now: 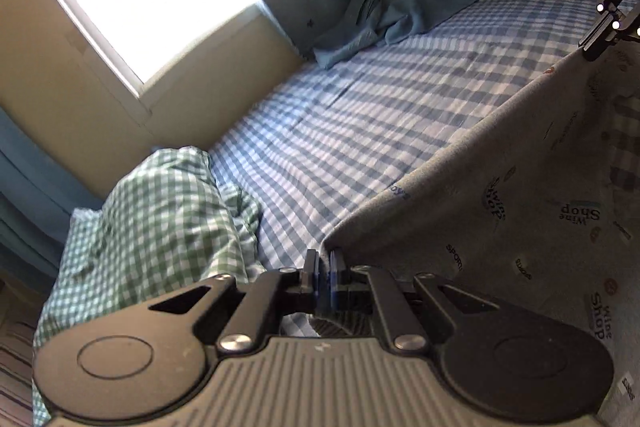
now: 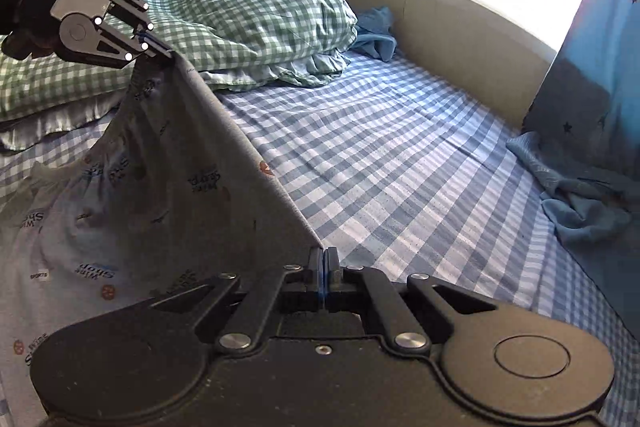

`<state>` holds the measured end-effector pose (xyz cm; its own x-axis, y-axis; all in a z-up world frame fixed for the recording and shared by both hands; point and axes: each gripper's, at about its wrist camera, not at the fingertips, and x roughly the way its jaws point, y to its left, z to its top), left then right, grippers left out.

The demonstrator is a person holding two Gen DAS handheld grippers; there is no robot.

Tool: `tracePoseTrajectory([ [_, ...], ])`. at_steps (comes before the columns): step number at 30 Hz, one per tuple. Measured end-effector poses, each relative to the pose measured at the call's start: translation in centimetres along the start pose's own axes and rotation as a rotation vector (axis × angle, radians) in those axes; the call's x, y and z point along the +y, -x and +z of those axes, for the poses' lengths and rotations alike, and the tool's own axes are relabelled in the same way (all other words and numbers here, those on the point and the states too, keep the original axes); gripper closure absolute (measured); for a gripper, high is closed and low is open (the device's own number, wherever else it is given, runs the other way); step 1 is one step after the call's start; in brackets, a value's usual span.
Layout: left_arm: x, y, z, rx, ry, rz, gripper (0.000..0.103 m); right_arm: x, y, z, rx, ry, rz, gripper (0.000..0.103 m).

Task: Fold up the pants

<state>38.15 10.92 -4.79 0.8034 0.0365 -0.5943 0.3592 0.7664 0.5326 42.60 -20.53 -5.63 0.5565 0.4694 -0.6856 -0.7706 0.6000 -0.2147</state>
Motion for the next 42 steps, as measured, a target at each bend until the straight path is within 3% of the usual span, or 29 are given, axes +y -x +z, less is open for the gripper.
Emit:
tracePoseTrajectory([
  [4, -1.6, 5.2, -2.1, -0.109, -0.090, -0.030, 0.099, 5.0, 4.9, -0.9, 0.024, -0.030, -0.045, 0.103],
  [8, -4.6, 8.9, -5.9, -0.163, -0.256, -0.057, 0.099, 10.1, 8.4, -3.0, 0.049, -0.059, -0.052, 0.103],
  [11, -7.0, 10.0, -9.2, -0.134, -0.369, -0.123, 0.099, 14.0, 9.5, -5.0, 0.083, -0.070, -0.036, 0.103],
  [14, -9.0, 9.9, -12.0, -0.073, -0.416, -0.194, 0.099, 17.6, 9.2, -7.0, 0.133, -0.096, -0.006, 0.103],
  [16, -10.4, 9.6, -13.7, -0.057, -0.456, -0.204, 0.099, 19.5, 8.6, -8.3, 0.165, -0.113, 0.012, 0.103],
  [20, -12.3, 9.1, -15.7, -0.056, -0.526, -0.192, 0.098, 21.6, 6.8, -10.0, 0.214, -0.152, 0.013, 0.103],
  [26, -13.2, 10.3, -17.5, -0.137, -0.615, -0.132, 0.098, 22.5, 7.3, -10.0, 0.214, -0.169, -0.020, 0.103],
  [33, -15.0, 9.4, -19.9, -0.104, -0.675, -0.163, 0.097, 24.3, 7.0, -11.5, 0.241, -0.156, -0.014, 0.103],
  [36, -15.5, 9.6, -20.5, -0.059, -0.674, -0.203, 0.088, 25.2, 6.3, -12.3, 0.260, -0.157, -0.029, 0.103],
  [38, -15.5, 9.9, -20.6, -0.011, -0.639, -0.240, 0.056, 25.5, 5.9, -12.7, 0.276, -0.181, -0.027, 0.098],
  [42, -15.2, 11.2, -20.8, 0.056, -0.548, -0.240, 0.044, 26.2, 6.1, -13.7, 0.287, -0.209, -0.002, 0.075],
])
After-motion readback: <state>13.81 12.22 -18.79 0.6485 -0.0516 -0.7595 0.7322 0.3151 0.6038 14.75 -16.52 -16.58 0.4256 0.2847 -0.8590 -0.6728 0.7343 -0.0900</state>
